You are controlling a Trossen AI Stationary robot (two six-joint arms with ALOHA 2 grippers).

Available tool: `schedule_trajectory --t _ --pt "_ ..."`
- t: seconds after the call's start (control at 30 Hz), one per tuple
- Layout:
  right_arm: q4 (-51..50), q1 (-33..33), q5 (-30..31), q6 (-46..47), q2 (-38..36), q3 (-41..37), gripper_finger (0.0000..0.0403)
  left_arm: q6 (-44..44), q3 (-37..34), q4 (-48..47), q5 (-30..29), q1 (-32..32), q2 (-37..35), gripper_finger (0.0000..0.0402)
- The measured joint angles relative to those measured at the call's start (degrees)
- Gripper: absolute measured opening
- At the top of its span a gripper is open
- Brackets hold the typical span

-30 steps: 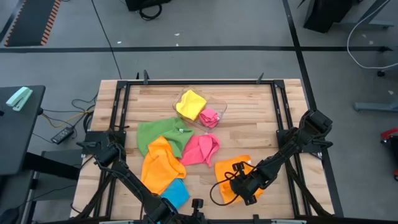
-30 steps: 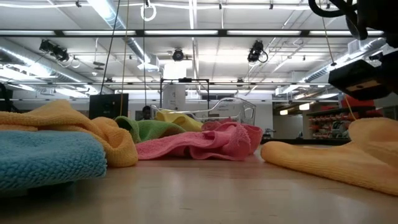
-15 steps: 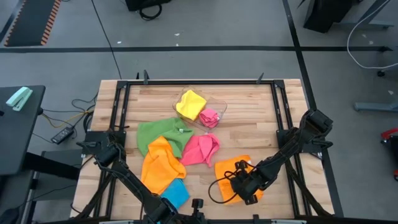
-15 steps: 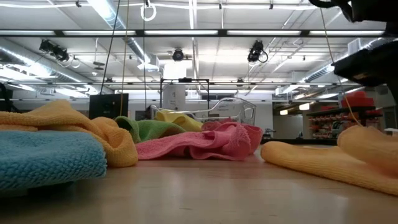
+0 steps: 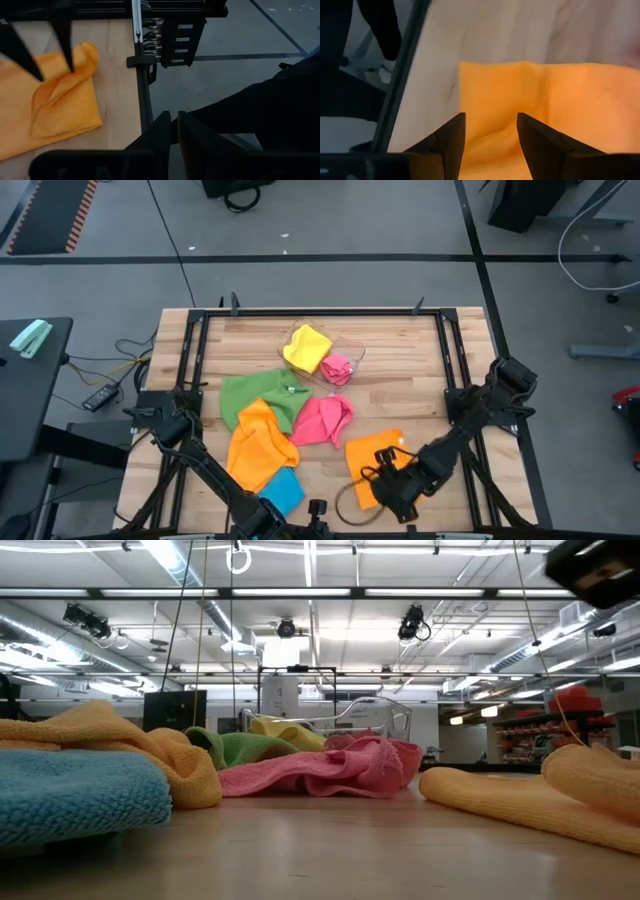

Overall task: Fold microfiber towels
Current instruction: Fold the right orange microfiber cloth

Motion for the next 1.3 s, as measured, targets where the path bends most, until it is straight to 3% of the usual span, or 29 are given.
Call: schedule_trajectory --t 0.23,0.47,0.8,1.07,1.3 --pt "2.69 10.53 11.69 5.19 0.0 -4.58 0.0177 -0.02 0.0 0.0 0.0 0.02 0.0 0.0044" --pt "3.57 19.77 21.34 9.98 1.63 -3.78 0.0174 0.0 0.0 0.02 0.0 0.21 0.0 0.0037" --pt "1.3 22.33 19.11 10.86 12.67 2.91 0.017 -0.01 0.0 0.04 0.01 0.24 0.0 0.004" --pt "-8.78 20.55 15.89 17.5 12.74 3.53 0.0149 -0.01 0.0 0.04 0.02 0.24 0.0 0.0037" --pt "-16.37 16.95 16.77 21.02 12.63 3.53 0.0128 -0.02 0.0 0.04 0.02 0.24 0.0 0.0042"
